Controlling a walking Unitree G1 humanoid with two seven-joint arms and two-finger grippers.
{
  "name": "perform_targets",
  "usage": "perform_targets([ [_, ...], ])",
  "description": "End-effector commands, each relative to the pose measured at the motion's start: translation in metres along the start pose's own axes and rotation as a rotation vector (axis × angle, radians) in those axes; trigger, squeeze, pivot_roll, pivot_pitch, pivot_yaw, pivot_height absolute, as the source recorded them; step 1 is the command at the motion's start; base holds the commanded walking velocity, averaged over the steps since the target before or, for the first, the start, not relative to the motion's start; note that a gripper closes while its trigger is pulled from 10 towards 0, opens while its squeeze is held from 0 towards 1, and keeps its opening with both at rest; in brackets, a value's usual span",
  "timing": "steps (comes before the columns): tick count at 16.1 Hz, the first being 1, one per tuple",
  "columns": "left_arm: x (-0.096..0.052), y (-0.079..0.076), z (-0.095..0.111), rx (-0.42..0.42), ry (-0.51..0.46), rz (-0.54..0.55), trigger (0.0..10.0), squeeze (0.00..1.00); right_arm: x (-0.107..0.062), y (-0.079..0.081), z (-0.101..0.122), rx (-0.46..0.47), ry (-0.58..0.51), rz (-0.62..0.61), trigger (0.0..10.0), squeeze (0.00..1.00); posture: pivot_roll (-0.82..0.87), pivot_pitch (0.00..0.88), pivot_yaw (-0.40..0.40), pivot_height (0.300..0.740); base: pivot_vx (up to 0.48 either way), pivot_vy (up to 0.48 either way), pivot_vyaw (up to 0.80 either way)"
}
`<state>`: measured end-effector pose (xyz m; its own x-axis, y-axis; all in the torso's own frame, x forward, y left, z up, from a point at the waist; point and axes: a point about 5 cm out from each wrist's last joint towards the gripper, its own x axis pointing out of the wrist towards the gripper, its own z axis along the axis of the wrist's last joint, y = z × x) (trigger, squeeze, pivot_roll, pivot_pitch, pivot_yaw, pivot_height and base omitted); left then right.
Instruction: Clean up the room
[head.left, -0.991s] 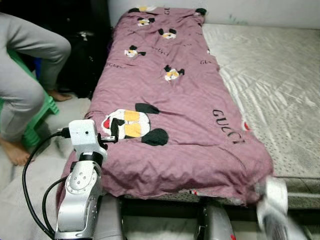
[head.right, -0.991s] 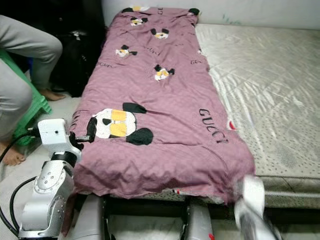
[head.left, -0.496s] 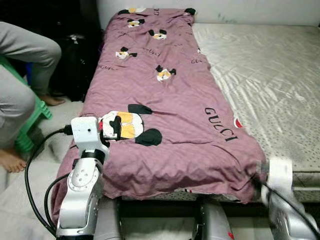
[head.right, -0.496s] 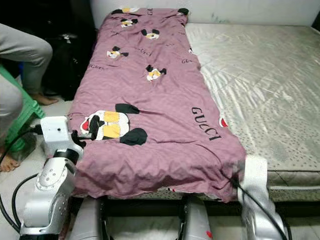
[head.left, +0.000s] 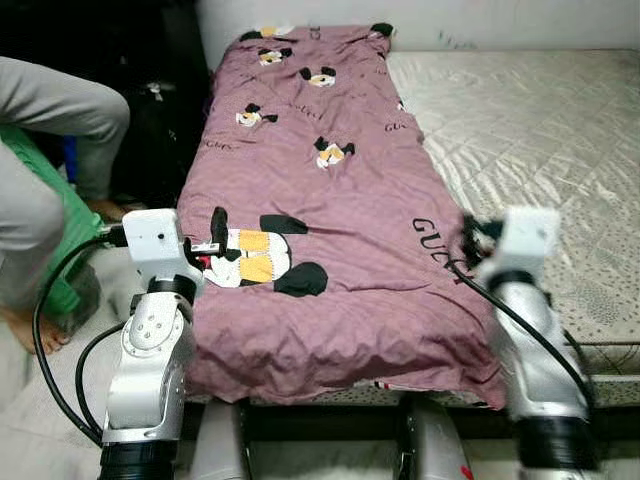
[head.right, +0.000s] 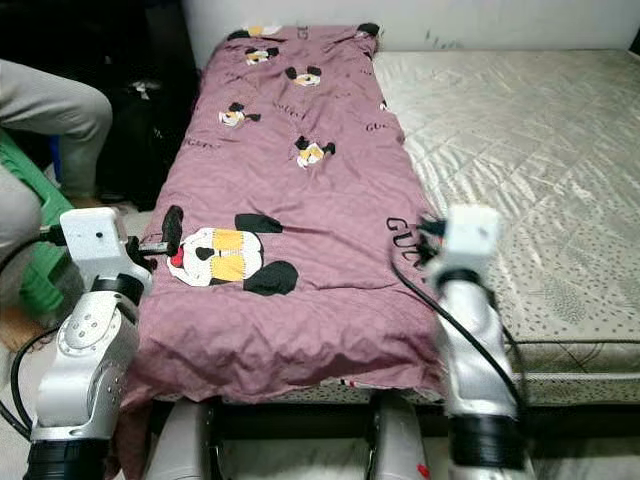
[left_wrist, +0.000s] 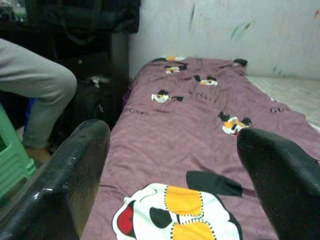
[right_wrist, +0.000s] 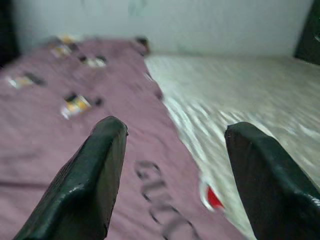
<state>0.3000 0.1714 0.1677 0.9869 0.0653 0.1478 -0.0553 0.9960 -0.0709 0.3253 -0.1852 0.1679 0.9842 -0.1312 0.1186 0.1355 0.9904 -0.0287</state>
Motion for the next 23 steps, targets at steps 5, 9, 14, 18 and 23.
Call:
perform_targets([
  [5,0.006,0.0,-0.005,-0.008,-0.003,0.0,10.0,0.0,0.005,0.015,0.005,0.055,-0.044,0.039,10.0,0.0,-0.03,0.0,0.049,0.579,0.0,0.0,0.0],
  [9,0.012,-0.001,-0.009,-0.007,-0.002,-0.018,10.0,0.0,0.005,0.011,-0.003,0.073,-0.034,0.016,10.0,0.0,-0.05,0.0,0.064,0.629,0.0,0.0,0.0],
  [14,0.01,-0.008,-0.015,-0.015,0.0,-0.038,10.0,0.0,-0.001,0.007,-0.013,0.071,-0.026,0.001,10.0,0.0,-0.05,0.0,0.072,0.679,0.0,0.0,0.0],
  [18,0.015,-0.011,-0.013,-0.029,-0.002,-0.03,10.0,0.0,-0.007,0.006,-0.021,0.058,-0.01,0.006,10.0,0.0,-0.04,0.0,0.071,0.724,0.0,0.0,0.0],
  [23,0.007,-0.011,-0.022,-0.018,0.02,-0.023,10.0,0.0,-0.017,0.007,-0.031,0.046,0.015,0.021,10.0,0.0,-0.06,0.0,0.078,0.74,0.0,0.0,0.0],
])
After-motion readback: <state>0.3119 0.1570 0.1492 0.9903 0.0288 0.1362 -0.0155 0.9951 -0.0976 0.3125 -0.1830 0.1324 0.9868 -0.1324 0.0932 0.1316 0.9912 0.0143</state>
